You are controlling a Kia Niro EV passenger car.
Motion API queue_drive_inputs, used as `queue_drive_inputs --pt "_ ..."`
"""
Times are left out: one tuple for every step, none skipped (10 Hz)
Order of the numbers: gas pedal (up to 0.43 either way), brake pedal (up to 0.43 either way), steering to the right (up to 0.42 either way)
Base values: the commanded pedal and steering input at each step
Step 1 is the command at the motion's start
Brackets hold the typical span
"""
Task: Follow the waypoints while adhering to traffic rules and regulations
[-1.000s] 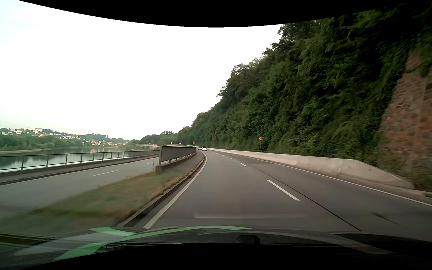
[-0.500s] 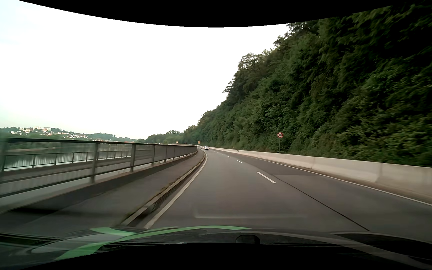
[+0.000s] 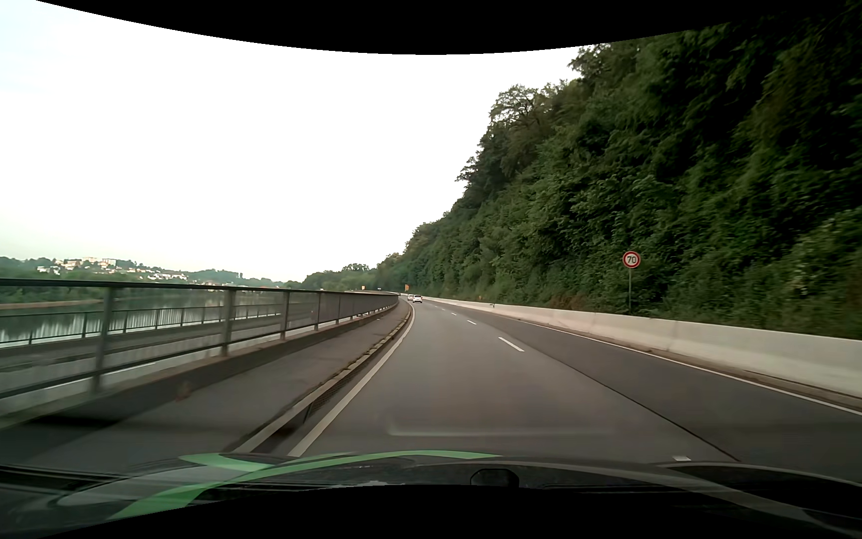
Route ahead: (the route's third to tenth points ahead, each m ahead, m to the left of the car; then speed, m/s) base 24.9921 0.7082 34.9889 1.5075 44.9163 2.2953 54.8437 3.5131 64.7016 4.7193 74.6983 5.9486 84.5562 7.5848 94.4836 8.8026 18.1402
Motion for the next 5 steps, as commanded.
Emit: queue_drive_inputs --pt "0.197 0.0 -0.016" --pt "0.197 0.0 -0.016" --pt "0.197 0.0 -0.016" --pt "0.197 0.0 -0.016" --pt "0.197 0.0 -0.016"
